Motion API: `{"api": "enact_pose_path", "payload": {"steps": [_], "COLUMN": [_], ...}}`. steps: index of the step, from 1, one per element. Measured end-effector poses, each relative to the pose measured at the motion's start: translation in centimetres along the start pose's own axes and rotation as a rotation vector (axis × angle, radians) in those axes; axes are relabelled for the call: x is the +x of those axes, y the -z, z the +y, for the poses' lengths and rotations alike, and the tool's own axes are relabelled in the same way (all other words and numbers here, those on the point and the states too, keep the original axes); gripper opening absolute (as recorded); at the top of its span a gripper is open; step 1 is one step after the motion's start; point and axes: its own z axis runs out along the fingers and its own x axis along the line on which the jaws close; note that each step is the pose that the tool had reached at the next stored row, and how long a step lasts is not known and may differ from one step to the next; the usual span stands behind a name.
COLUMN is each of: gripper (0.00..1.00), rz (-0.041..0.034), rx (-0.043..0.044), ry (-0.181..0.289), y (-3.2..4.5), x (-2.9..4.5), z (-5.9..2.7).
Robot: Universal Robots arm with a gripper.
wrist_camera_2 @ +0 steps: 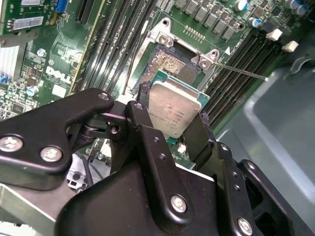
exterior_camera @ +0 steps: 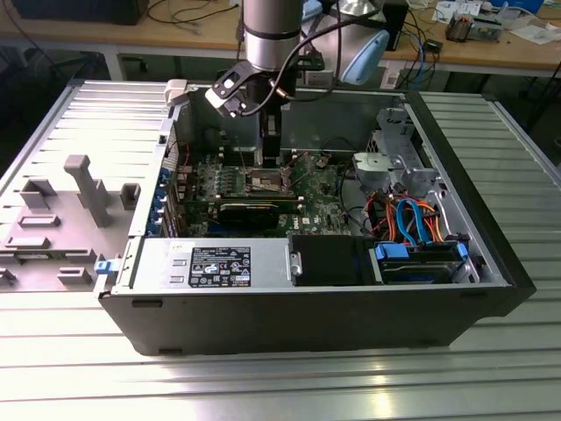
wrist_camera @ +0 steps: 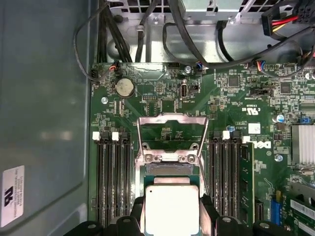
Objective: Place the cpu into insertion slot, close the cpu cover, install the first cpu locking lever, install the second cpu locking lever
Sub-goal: 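Place the cpu into insertion slot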
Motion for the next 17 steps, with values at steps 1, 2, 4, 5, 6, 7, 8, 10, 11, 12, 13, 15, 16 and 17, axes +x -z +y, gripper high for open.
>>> {"api": "enact_pose_path", "payload": {"steps": [1, 2, 4, 5, 6, 7, 8, 10, 11, 12, 13, 15, 16, 17], "gripper": [0.53, 0.53, 0.53, 0.53, 0.53, 0.53, 0.53, 0.53, 0.53, 0.53, 0.53, 0.53, 0.53, 0.53], "rz": [-0.0001, -0.0002, -0.0001, -0.0001, -0.0001, 0.0000, 0.0002, 0.0004, 0.0005, 0.0005, 0.0008, 0.0009, 0.0008, 0.0004], "rx": [0.0001, 0.0001, 0.0001, 0.0001, 0.0000, 0.0000, 0.0001, 0.0001, 0.0002, 0.0002, 0.0002, 0.0001, 0.0002, 0.0002], "ry": [0.000, 0.000, 0.000, 0.000, 0.000, 0.000, 0.001, 0.013, 0.019, 0.021, 0.022, 0.020, 0.017, 0.008], "y": [-0.28, -0.45, -0.93, -1.10, -1.44, -1.55, -1.64, -1.98, -2.23, -2.41, -3.06, -3.81, -3.89, -3.97], "x": [0.00, -0.01, -0.01, 0.00, -0.01, -0.01, -0.01, -0.01, -0.01, -0.01, -0.01, 0.00, 0.00, -0.01], "z": [-0.01, -0.01, -0.04, -0.08, -0.17, -0.22, -0.26, -0.31, -0.33, -0.34, -0.37, -0.46, -0.49, -0.58]}}
